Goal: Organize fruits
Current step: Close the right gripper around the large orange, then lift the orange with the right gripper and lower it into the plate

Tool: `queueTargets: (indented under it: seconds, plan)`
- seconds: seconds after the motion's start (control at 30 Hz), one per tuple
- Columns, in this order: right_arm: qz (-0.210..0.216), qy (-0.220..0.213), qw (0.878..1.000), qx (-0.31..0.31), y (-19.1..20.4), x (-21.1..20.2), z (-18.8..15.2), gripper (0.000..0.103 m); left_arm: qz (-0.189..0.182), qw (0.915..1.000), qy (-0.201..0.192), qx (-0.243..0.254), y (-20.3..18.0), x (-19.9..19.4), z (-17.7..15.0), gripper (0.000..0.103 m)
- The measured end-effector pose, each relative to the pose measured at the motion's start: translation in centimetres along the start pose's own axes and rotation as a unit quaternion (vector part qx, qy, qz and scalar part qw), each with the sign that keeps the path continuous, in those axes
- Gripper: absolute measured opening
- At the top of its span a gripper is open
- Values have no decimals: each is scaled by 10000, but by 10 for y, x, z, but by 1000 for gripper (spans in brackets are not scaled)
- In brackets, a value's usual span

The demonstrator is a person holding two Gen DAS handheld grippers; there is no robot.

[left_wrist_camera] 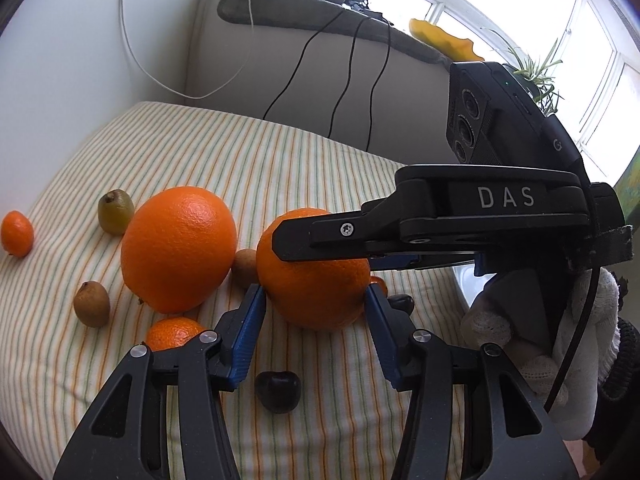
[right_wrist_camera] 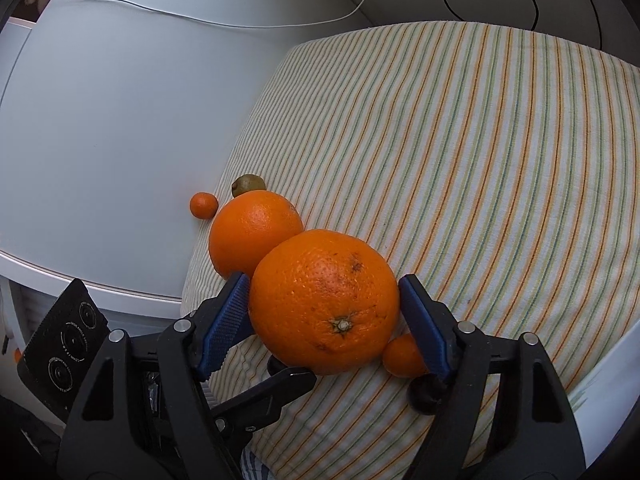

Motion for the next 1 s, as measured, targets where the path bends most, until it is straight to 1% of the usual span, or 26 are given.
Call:
queueTargets:
  seconds: [0.27, 0.4, 0.73, 1.0]
  plan:
    - [-158, -75, 9998, 7, 7, -4, -6, 78, -75, 10000, -22, 15, -3, -9, -7, 49]
    - [-223, -134, 9997, -21, 9, -12, -10, 78, -132, 9999, -79, 59, -8, -14, -7, 49]
    - [-334, -383, 9987, -24, 7, -57, -22, 78, -328, 9989, -181, 274, -35, -24, -2, 49]
    - [-587, -612, 9964, 54, -5, -101, -37, 78, -627, 9967, -120, 501, -70, -16, 2, 49]
Point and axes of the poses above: each gripper's, at about its wrist camera, not at the fingertips, and x roughly the way its jaws point, y to its left, z to its top, the point moved 1 cm from there along x, roughly the way its jaws point, and after that the axes turned 3 degrees about -z, right-handed, at the moved point
